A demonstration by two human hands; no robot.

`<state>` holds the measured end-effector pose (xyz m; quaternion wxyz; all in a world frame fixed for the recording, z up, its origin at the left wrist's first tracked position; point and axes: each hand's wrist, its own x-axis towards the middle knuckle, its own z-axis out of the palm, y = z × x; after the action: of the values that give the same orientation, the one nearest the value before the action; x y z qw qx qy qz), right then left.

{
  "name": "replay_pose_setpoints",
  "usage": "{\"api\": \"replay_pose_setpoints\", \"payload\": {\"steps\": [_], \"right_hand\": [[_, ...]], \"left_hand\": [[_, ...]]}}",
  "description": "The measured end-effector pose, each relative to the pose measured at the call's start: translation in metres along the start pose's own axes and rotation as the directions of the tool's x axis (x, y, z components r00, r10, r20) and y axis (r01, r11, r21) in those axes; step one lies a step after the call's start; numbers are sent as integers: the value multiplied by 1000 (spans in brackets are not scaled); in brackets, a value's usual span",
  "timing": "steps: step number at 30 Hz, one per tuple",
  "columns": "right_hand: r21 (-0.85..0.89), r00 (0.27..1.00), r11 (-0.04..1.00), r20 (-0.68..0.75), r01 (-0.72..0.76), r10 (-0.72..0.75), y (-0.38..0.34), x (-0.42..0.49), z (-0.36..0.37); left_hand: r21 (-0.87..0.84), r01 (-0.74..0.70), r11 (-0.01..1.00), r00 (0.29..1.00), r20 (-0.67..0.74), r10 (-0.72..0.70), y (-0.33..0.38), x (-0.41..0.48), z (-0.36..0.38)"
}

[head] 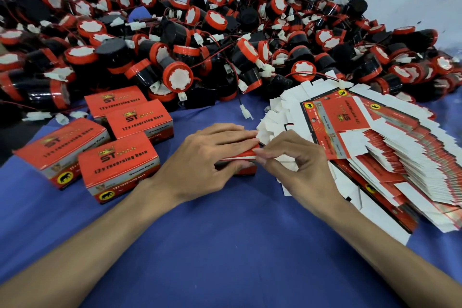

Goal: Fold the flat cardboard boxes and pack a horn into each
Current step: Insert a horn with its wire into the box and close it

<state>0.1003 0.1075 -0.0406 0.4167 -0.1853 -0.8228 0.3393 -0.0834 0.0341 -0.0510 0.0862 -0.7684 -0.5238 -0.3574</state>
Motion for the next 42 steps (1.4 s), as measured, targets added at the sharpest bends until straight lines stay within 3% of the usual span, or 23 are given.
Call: {"api": "replay_pose_setpoints", "payload": {"steps": [5, 11, 18, 25, 29, 34, 37, 39, 40, 42], "right_hand": [[-166, 991, 977, 48, 134, -128, 5, -3, -5], [-366, 927, 853, 99, 371, -361, 12, -6, -4], [-412, 926, 830, 147, 377, -348, 13, -2, -6], [-422, 911, 808, 199, 412, -361, 6, -3, -2], [-340, 941, 879, 167, 335, -294, 3, -3, -3], [-430, 930, 847, 318, 313, -183, 6, -5, -18], [-666, 980, 721, 88, 192, -180, 11, 3, -31], [-799, 997, 600, -76, -53, -13, 15, 7, -42], [-841, 980, 509, -117, -185, 162, 17, 8, -48], [-881, 866, 337, -143, -332, 479, 21, 8, -58]], "left_hand": [[10, -6, 1000, 1000, 22, 6, 3, 1, -1], [105, 35, 994, 999, 14, -37, 10, -2, -1], [272, -25, 962, 999, 37, 15, 5, -4, -1], [263, -13, 965, 999, 47, 1, 9, -3, -3], [286, 12, 958, 998, 59, -30, 15, -1, -5], [487, 43, 872, 990, 97, -103, 26, 2, -6], [613, 114, 782, 982, 52, -184, 30, 4, -7], [695, 152, 702, 964, 53, -262, 28, 4, -9], [727, 176, 664, 944, 67, -322, 26, 4, -12], [777, 221, 589, 884, 95, -457, 22, 3, -21]]}}
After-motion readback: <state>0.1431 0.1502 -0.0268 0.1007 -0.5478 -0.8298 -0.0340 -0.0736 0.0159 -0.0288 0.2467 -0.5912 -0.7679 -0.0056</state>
